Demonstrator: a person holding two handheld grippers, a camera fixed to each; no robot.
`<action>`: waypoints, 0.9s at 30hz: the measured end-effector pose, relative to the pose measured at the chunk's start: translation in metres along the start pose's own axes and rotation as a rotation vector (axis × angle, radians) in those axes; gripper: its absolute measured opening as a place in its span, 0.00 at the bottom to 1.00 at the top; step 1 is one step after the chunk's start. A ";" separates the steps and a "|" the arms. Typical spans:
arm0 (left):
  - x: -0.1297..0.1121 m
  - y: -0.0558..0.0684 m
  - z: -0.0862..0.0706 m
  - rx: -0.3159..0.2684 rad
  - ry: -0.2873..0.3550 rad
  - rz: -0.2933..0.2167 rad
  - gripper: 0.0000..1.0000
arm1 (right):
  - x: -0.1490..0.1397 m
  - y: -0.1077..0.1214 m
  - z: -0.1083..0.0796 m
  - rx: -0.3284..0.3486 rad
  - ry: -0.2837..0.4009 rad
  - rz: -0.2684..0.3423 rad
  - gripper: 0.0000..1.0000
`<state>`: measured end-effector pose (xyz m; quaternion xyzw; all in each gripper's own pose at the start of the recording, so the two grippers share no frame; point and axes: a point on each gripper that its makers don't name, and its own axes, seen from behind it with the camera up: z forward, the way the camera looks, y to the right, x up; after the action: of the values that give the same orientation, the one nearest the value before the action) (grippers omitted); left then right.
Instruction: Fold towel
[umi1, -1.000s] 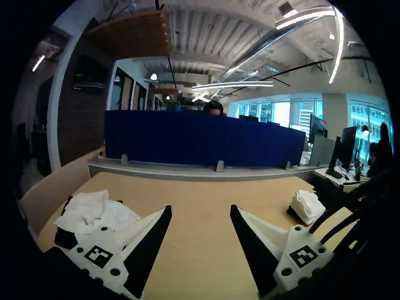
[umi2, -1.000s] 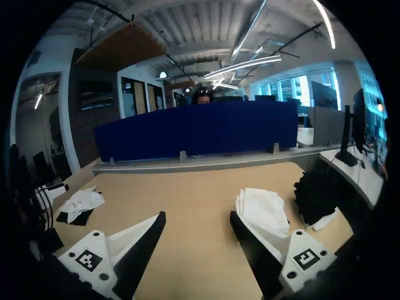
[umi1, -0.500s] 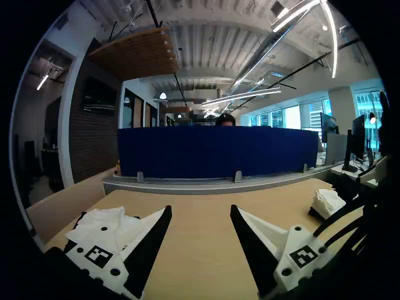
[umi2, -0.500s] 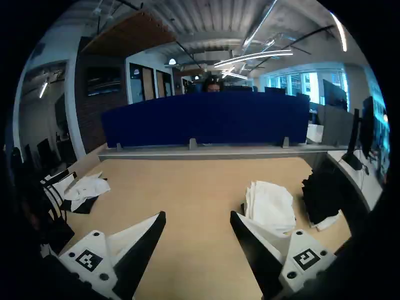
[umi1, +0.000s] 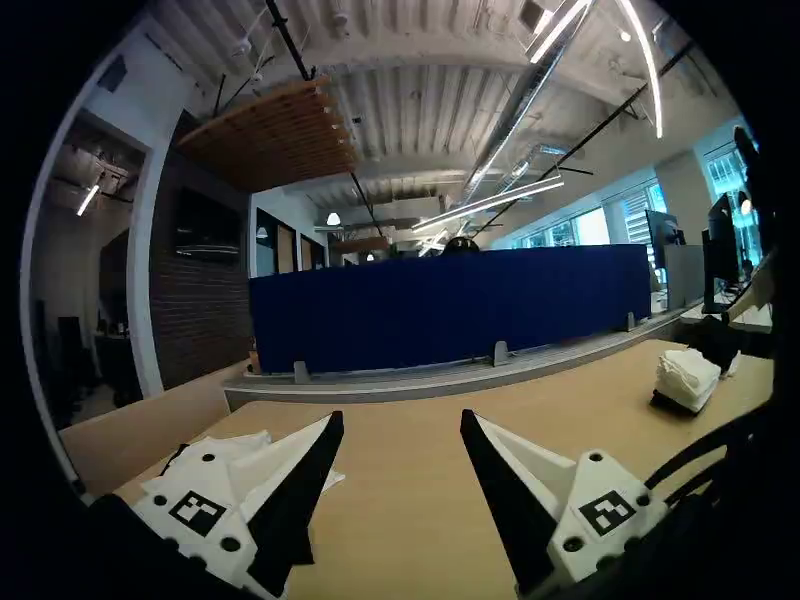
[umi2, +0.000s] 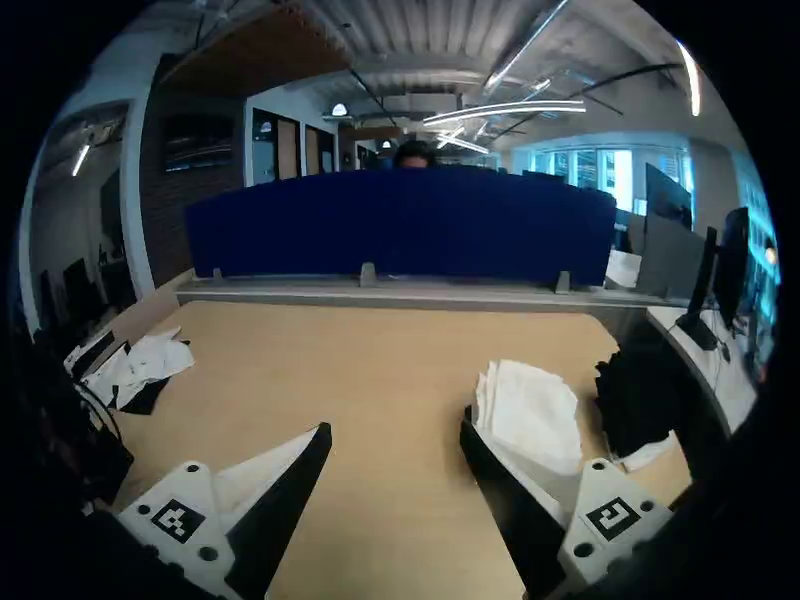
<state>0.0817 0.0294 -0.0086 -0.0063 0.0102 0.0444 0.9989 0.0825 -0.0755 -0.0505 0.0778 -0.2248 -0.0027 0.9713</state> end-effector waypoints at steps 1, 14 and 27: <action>-0.005 -0.002 0.000 0.003 0.001 -0.001 0.86 | -0.002 -0.001 0.003 0.000 -0.001 0.000 1.00; -0.053 -0.025 0.004 0.033 -0.001 -0.073 0.86 | -0.029 -0.020 0.026 0.024 -0.021 -0.064 1.00; -0.077 -0.033 0.006 0.041 -0.011 -0.117 0.86 | -0.028 -0.028 0.032 0.029 -0.021 -0.090 1.00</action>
<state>0.0085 -0.0099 -0.0004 0.0140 0.0052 -0.0144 0.9998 0.0443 -0.1067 -0.0381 0.1020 -0.2313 -0.0439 0.9665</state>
